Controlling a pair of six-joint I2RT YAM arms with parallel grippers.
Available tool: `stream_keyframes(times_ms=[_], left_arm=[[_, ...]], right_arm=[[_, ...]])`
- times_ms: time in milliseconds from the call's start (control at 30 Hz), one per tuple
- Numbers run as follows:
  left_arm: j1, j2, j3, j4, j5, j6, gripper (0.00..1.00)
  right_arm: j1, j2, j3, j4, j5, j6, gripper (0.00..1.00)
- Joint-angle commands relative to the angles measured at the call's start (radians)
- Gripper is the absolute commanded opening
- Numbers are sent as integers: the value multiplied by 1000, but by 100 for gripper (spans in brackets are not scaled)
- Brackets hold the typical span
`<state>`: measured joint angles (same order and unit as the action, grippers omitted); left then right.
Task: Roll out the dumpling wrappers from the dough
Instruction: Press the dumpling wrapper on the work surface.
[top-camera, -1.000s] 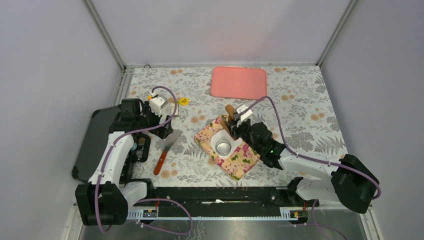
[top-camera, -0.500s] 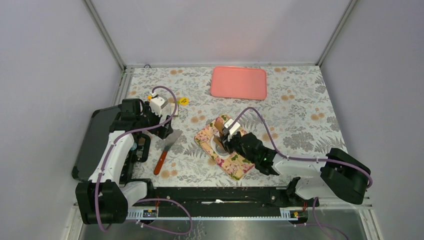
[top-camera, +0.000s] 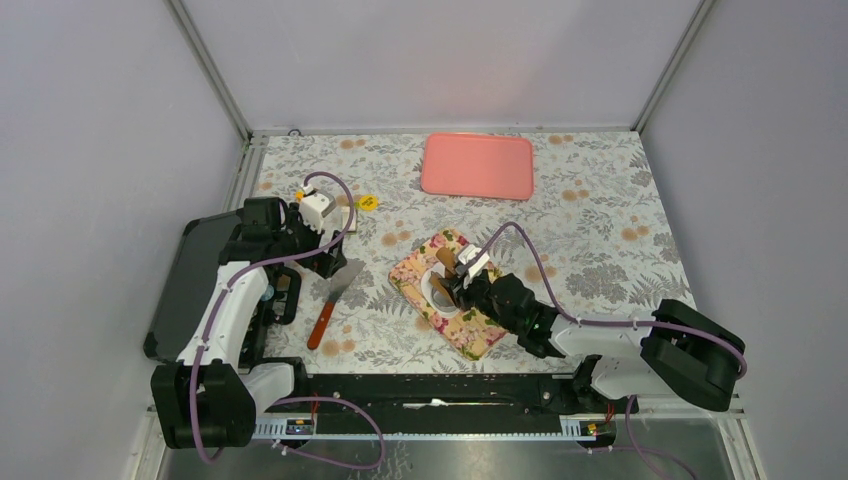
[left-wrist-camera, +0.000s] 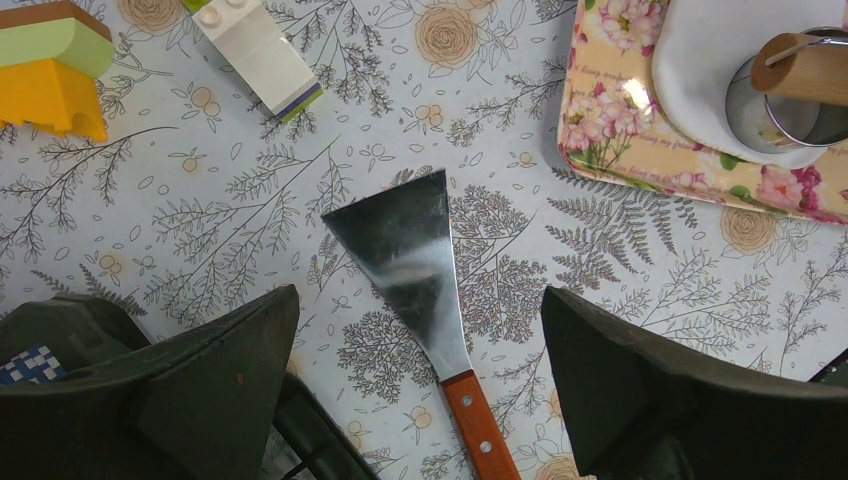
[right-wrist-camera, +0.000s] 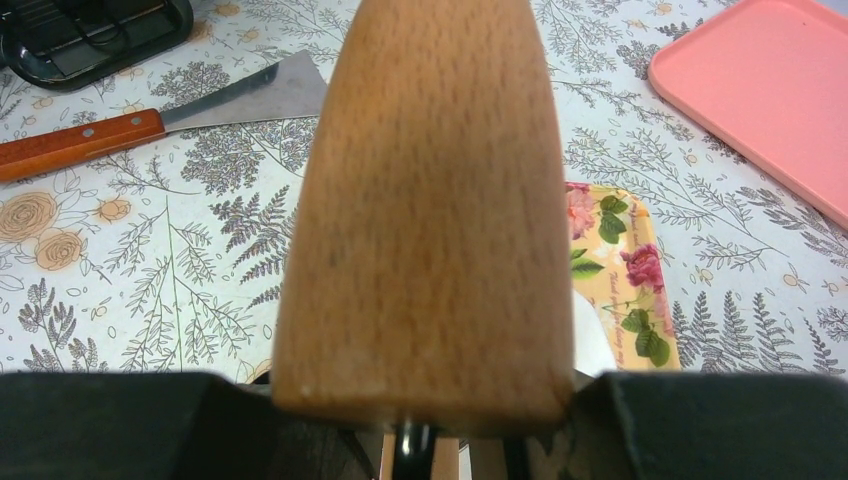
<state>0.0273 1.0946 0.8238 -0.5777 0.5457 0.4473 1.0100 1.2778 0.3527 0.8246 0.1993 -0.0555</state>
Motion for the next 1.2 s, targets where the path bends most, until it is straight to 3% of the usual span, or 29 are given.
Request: stream_keyframes(times_ms=[0, 667, 967, 1167], left_arm=[[6, -27, 20, 22, 31, 1, 99], [6, -48, 20, 14, 54, 10, 99], [6, -44, 20, 15, 60, 14, 99], [6, -45, 18, 13, 63, 14, 99]], right_arm=[[11, 20, -54, -120, 0, -12, 0], [21, 41, -69, -239, -181, -39, 0], [21, 35, -73, -233, -182, -43, 0], [17, 26, -64, -211, -105, -16, 0]])
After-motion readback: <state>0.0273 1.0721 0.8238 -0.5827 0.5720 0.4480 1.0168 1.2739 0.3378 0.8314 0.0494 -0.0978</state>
